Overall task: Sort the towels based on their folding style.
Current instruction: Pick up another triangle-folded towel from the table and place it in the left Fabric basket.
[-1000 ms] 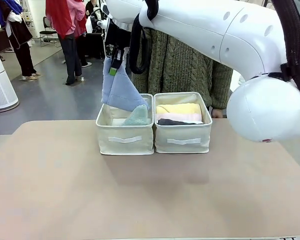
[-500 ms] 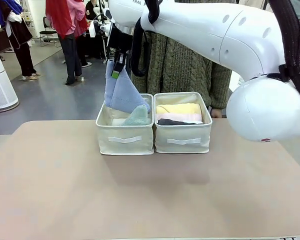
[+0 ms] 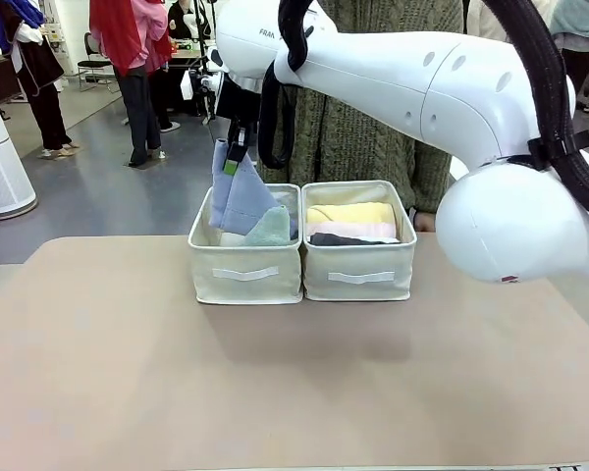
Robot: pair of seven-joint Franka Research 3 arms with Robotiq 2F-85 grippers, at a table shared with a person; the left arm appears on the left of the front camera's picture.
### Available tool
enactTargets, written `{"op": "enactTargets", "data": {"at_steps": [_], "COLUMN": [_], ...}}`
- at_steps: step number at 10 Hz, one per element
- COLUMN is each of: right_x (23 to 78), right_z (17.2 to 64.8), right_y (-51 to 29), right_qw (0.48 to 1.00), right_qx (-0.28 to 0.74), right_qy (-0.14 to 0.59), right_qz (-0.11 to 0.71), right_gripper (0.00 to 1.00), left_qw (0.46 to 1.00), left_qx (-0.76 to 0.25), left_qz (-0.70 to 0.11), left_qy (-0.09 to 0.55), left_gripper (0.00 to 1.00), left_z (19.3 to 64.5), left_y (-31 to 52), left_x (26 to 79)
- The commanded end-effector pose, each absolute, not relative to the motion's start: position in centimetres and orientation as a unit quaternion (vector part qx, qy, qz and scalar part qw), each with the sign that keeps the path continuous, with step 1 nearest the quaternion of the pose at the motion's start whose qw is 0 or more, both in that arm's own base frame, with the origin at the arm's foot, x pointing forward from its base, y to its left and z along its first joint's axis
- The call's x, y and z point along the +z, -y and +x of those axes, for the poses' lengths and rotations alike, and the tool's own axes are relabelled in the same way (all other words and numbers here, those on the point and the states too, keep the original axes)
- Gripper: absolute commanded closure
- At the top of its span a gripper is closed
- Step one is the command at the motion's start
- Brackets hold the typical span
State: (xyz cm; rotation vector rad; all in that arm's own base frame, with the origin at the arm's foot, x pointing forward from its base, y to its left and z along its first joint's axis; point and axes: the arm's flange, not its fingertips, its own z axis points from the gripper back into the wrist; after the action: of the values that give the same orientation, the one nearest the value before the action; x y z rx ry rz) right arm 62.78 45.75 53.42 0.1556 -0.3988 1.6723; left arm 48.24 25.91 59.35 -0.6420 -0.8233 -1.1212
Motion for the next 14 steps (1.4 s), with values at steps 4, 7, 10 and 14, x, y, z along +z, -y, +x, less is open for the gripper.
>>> {"op": "enactTargets", "data": {"at_steps": [4,7,10,14], "right_x": [51.7,50.2,49.1,48.1], "right_z": [63.6,63.8,64.0,64.3], "right_y": [-46.9,-47.4,-47.9,-48.5], "right_qw": [0.638,0.64,0.637,0.638], "right_qx": [0.749,0.75,0.754,0.755], "right_qy": [0.158,0.143,0.134,0.124], "right_qz": [0.086,0.086,0.088,0.087], "right_gripper": [0.82,0.82,0.82,0.82], "left_qw": [0.722,0.722,0.722,0.722], "left_qx": [-0.507,-0.507,-0.507,-0.507], "left_qz": [-0.288,-0.288,-0.288,-0.288], "left_qy": [0.373,0.373,0.373,0.373], "left_gripper": [0.0,0.0,0.0,0.0], "left_z": [48.1,48.1,48.1,48.1], "left_y": [-25.9,-25.9,-25.9,-25.9], "left_x": [59.4,59.4,59.4,59.4]}}
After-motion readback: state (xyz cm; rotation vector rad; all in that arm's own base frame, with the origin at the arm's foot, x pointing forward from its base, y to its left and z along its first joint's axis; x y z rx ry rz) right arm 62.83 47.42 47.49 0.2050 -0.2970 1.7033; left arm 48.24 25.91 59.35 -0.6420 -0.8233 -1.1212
